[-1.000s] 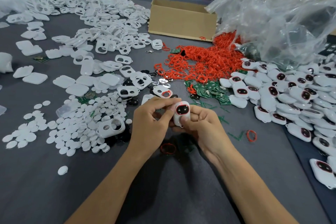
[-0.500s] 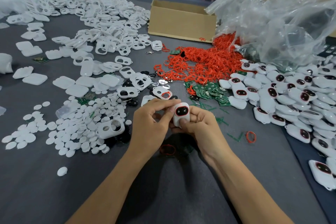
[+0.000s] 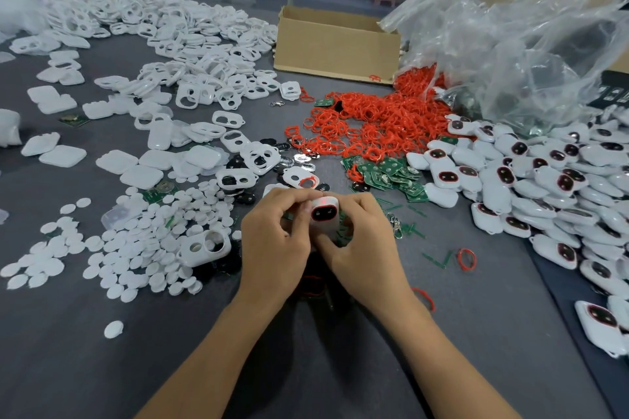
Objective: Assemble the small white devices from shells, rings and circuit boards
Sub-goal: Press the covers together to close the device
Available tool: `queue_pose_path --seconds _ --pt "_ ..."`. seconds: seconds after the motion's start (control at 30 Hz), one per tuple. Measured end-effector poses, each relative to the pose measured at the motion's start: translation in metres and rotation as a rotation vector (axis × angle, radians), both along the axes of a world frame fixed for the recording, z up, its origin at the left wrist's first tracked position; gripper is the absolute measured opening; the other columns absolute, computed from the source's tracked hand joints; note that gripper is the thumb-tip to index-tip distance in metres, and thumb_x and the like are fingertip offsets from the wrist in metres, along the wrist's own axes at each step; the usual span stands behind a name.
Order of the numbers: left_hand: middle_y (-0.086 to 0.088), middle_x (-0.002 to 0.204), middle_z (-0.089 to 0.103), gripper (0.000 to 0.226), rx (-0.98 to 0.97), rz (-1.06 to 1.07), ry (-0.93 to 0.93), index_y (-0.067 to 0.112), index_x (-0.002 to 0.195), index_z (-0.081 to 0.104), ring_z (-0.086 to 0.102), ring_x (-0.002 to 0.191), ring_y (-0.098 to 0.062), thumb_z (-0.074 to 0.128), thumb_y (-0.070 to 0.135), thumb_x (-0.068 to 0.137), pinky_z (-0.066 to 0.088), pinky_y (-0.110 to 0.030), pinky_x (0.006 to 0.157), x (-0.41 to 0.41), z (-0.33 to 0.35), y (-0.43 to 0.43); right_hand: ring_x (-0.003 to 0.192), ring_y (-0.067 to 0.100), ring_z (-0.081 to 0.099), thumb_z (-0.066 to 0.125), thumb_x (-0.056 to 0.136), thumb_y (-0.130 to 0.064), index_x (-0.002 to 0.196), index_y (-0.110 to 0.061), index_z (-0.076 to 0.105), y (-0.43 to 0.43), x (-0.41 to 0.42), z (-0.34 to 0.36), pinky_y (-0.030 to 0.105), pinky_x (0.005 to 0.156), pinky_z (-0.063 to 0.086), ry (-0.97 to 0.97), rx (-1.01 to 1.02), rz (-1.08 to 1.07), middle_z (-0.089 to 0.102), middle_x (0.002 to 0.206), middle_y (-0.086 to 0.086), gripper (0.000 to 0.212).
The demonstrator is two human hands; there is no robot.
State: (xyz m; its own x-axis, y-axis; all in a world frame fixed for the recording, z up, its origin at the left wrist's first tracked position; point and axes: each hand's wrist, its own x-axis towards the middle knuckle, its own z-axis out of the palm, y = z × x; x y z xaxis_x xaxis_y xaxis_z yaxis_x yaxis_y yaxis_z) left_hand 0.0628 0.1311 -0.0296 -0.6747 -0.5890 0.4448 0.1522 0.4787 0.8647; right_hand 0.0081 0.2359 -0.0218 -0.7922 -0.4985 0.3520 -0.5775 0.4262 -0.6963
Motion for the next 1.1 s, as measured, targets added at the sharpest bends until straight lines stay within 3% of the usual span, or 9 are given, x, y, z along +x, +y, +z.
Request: queue_pose_path --seconds 0.17,0.27,0.37,0.57,0.7,0.8,0.93,1.0,1.1 --pt "0.014 0.089 0.071 0.020 -0.066 -0.027 -0.048 0.021 0.093 0.076 0.064 0.087 -0.003 0.060 0.015 0.083 0.049 -0.021 0.079 -0.001 -0.001 0.003 0.110 0.019 0.059 0.067 0.075 0.000 0.141 -0.007 0.041 -0.003 0.004 -0.004 0.023 0.098 0.043 -0.025 -0.046 0.003 0.064 0.118 0.006 0.071" --pt "0.018 0.087 0.070 0.019 -0.093 -0.030 -0.023 0.022 0.090 0.075 0.064 0.085 0.000 0.061 0.012 0.080 0.048 -0.016 0.076 0.000 -0.001 0.004 0.098 0.018 0.061 0.054 0.080 0.008 0.143 -0.007 0.036 -0.005 0.005 -0.006 0.009 0.083 0.039 -0.039 -0.080 0.051 0.065 0.110 0.005 0.067" --pt "0.015 0.091 0.071 0.015 -0.100 -0.069 -0.035 0.019 0.092 0.074 0.064 0.087 0.001 0.066 0.015 0.080 0.048 -0.014 0.076 0.000 -0.001 0.005 0.113 0.017 0.056 0.052 0.083 0.008 0.141 -0.004 0.034 -0.007 0.004 -0.004 0.010 0.094 0.036 -0.041 -0.093 0.145 0.057 0.123 0.004 0.063" --pt "0.014 0.093 0.072 0.022 0.000 -0.207 -0.122 0.019 0.101 0.072 0.067 0.084 0.001 0.067 0.017 0.080 0.048 -0.012 0.078 0.000 0.002 0.004 0.122 0.020 0.050 0.052 0.078 0.012 0.143 -0.019 0.007 -0.009 0.002 -0.001 0.030 0.107 0.041 -0.250 -0.214 0.304 0.029 0.140 0.013 0.085" --pt "0.011 0.095 0.069 0.022 -0.053 -0.232 -0.149 0.019 0.100 0.072 0.064 0.083 -0.002 0.070 0.015 0.078 0.044 -0.008 0.076 0.001 0.003 0.003 0.119 -0.015 0.042 0.038 0.071 0.026 0.140 -0.019 0.005 -0.001 -0.009 -0.006 0.014 0.102 0.038 -0.239 -0.162 0.318 0.026 0.143 0.002 0.089" --pt "0.006 0.096 0.070 0.020 -0.032 -0.166 -0.214 0.015 0.101 0.072 0.065 0.082 -0.004 0.070 0.006 0.083 0.049 -0.015 0.079 -0.003 0.001 0.000 0.133 -0.005 0.032 0.033 0.072 0.026 0.143 -0.015 0.007 0.004 -0.016 -0.007 0.029 0.113 0.032 -0.229 -0.139 0.298 0.030 0.144 0.000 0.086" --pt "0.012 0.083 0.071 0.018 0.030 -0.110 -0.247 0.018 0.086 0.072 0.065 0.076 -0.001 0.065 0.001 0.084 0.047 -0.012 0.074 -0.006 -0.001 -0.004 0.135 0.007 0.039 0.044 0.085 0.021 0.136 -0.030 0.015 0.007 -0.016 -0.005 0.024 0.110 0.035 -0.320 -0.095 0.418 0.037 0.144 -0.005 0.078" --pt "0.018 0.077 0.069 0.022 0.017 -0.082 -0.251 0.023 0.081 0.070 0.063 0.074 0.003 0.065 0.001 0.083 0.044 -0.007 0.072 -0.005 -0.002 -0.005 0.127 0.005 0.047 0.049 0.088 0.016 0.139 -0.023 0.027 0.011 -0.017 -0.006 0.024 0.107 0.038 -0.321 -0.041 0.457 0.048 0.138 -0.004 0.068" --pt "0.015 0.079 0.070 0.020 0.037 -0.036 -0.260 0.023 0.085 0.069 0.066 0.077 0.001 0.065 0.004 0.085 0.052 -0.021 0.082 -0.004 -0.005 -0.008 0.110 0.002 0.057 0.058 0.084 0.013 0.134 -0.014 0.047 0.012 -0.020 -0.006 0.017 0.095 0.044 -0.239 -0.027 0.384 0.061 0.122 -0.004 0.057"
